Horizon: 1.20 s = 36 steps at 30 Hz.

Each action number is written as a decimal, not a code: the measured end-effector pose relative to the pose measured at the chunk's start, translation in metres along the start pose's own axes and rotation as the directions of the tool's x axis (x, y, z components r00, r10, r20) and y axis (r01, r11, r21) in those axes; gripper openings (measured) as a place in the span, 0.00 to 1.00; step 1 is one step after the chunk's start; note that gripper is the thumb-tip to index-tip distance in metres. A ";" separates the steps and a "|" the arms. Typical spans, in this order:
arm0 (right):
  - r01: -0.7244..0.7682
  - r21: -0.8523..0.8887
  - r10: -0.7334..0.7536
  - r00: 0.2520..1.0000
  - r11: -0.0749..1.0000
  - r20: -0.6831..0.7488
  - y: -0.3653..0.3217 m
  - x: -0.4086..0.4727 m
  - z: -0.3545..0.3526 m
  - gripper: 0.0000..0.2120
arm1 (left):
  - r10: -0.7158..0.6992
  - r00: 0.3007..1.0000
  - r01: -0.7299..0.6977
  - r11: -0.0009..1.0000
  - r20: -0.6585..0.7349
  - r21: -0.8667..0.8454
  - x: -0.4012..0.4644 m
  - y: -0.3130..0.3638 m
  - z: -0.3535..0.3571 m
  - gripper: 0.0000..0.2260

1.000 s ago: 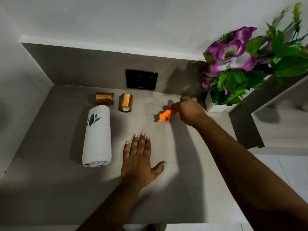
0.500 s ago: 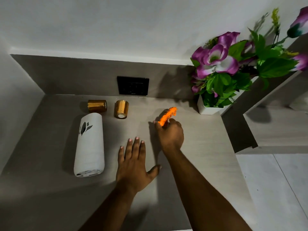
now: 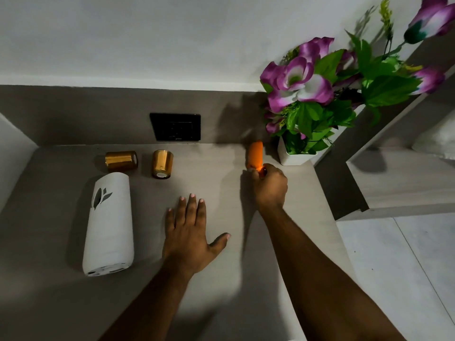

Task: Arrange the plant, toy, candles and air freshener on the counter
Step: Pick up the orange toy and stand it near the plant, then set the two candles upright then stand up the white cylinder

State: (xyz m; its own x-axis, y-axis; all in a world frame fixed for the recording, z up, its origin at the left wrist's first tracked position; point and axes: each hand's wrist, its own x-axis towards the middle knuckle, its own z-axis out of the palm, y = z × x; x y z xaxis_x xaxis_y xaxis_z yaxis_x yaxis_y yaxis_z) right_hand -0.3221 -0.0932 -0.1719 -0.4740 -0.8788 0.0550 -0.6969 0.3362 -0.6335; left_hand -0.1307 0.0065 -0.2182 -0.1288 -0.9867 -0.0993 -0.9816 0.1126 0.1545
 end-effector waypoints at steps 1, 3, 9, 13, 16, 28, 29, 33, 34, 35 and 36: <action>0.007 0.011 -0.007 1.000 1.000 0.012 0.002 0.002 0.000 0.13 | 0.001 1.000 -0.001 1.000 -0.008 0.001 0.000 0.000 0.000 0.48; -0.019 0.051 0.017 0.999 0.999 0.036 0.004 0.003 0.000 0.20 | 0.006 1.000 -0.006 1.000 -0.021 0.000 0.000 0.001 -0.001 0.47; 0.069 -0.028 -0.069 0.997 0.997 0.017 0.025 -0.059 0.000 0.33 | 0.022 0.999 -0.022 1.000 -0.037 -0.003 -0.001 0.002 -0.003 0.47; 0.331 -0.266 -0.304 0.942 0.905 0.140 0.041 -0.100 0.006 0.28 | 0.023 0.999 -0.023 1.000 0.027 -0.002 -0.004 0.002 -0.005 0.46; 0.414 -0.348 -0.334 0.904 0.841 0.269 0.040 -0.105 0.011 0.29 | 0.051 0.996 -0.051 0.999 0.076 -0.002 0.002 -0.001 -0.020 0.43; 0.158 0.072 -0.174 0.910 0.985 0.376 -0.123 -0.067 0.069 0.21 | -0.671 0.741 0.643 0.723 -0.033 -0.254 0.112 -0.135 -0.156 0.19; 0.101 0.088 -0.129 0.904 0.991 0.408 -0.141 -0.060 0.080 0.21 | -0.692 0.718 0.683 0.678 0.075 -0.273 0.115 -0.149 -0.154 0.22; -0.024 0.076 -0.020 0.854 0.997 0.520 -0.173 -0.042 0.113 0.24 | -0.663 0.658 0.731 0.449 0.356 -0.515 0.125 -0.176 -0.140 0.26; -0.047 0.087 -0.008 0.842 0.995 0.539 -0.174 -0.039 0.120 0.26 | -0.654 0.649 0.728 0.387 0.389 -0.566 0.129 -0.178 -0.136 0.25; -0.071 0.106 0.000 0.832 0.992 0.555 -0.172 -0.037 0.125 0.27 | -0.644 0.644 0.718 0.322 0.413 -0.617 0.133 -0.179 -0.133 0.24; -0.095 0.131 0.004 0.824 0.987 0.567 -0.170 -0.036 0.128 0.27 | -0.628 0.642 0.703 0.254 0.439 -0.664 0.138 -0.180 -0.130 0.23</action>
State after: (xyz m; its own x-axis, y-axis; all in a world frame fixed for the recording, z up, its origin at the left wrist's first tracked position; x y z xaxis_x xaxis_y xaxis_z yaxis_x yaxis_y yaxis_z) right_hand -0.1173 -0.1623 -0.1650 -0.0885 -0.9145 -0.3948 -0.5717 0.3712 -0.7317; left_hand 0.0468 -0.1651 -0.1316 0.4721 -0.6526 -0.5927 -0.2466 -0.7432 0.6219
